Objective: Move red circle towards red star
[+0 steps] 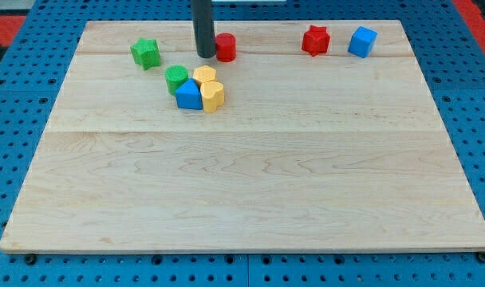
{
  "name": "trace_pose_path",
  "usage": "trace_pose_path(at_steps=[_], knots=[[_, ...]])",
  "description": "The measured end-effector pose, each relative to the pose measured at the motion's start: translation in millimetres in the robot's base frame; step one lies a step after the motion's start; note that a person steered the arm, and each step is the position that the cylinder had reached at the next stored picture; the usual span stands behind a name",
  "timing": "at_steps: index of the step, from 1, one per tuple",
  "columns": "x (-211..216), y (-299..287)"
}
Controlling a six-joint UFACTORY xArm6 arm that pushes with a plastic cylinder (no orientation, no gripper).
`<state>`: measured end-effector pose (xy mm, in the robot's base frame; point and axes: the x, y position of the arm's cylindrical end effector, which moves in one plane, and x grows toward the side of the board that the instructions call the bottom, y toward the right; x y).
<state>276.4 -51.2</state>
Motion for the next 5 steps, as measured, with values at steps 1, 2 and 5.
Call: trace_pose_path(at_steps=[1, 2, 5], knots=[[-1.5, 23.5], [-2.5, 17.8], [-20.6, 33.0]])
